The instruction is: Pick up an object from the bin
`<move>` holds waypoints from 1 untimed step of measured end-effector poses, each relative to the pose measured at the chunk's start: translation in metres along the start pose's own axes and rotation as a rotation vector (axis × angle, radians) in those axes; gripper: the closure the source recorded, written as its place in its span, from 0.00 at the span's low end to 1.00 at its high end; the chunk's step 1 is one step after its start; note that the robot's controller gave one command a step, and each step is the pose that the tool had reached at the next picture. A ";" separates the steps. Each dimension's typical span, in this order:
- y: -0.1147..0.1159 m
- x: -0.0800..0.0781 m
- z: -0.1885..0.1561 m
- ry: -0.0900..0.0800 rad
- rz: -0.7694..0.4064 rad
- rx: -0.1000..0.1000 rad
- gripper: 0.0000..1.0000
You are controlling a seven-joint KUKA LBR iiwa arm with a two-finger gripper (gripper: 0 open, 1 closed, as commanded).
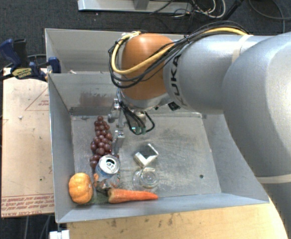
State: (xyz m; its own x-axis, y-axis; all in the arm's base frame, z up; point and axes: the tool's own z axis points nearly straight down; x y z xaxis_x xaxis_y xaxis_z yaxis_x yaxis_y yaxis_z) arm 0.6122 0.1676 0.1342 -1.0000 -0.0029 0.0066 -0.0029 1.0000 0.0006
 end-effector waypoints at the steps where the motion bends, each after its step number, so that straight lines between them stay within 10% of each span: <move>1: -0.001 -0.002 -0.004 -0.007 0.003 -0.001 0.00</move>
Offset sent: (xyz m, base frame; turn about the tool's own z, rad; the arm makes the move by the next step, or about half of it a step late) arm 0.0130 0.0202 -0.0642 -0.5486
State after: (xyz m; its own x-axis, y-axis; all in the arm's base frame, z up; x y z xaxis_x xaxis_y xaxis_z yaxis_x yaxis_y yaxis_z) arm 0.6143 0.1670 0.1386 -1.0000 -0.0001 -0.0006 -0.0001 1.0000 0.0015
